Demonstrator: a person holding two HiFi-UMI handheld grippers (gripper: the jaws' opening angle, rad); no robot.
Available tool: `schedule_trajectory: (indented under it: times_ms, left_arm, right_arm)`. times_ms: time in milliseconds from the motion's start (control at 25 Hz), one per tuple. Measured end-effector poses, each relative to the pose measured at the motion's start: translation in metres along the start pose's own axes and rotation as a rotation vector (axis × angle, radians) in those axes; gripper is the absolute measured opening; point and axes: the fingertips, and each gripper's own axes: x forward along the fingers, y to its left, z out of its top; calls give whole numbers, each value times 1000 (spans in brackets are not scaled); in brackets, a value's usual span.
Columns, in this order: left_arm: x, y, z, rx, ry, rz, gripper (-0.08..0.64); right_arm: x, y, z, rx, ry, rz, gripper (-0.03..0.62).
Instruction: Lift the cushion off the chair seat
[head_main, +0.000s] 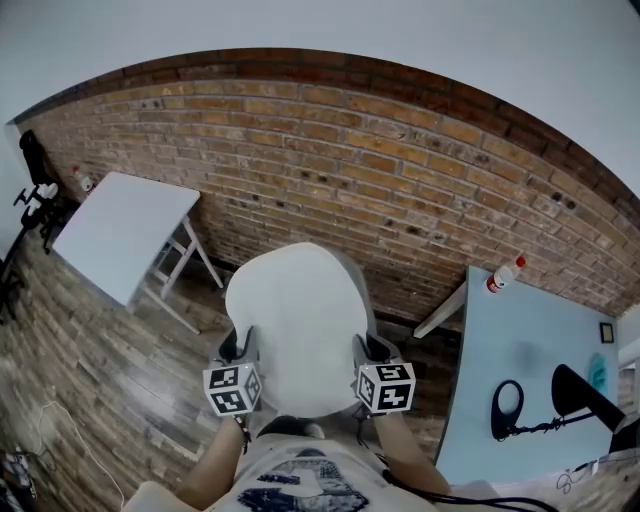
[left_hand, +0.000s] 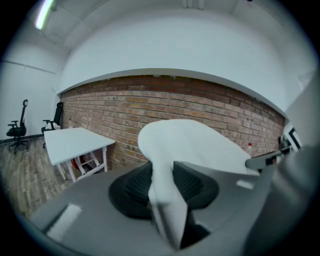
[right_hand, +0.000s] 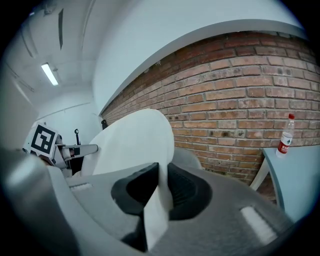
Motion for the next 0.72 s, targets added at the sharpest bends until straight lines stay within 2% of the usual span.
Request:
schedule_trajectory:
  times_ms: [720]
  left_arm:
    - [-1,5,-9,-12,8,3,129]
  right_arm:
    - [4,3,-10,-2,22,6,55]
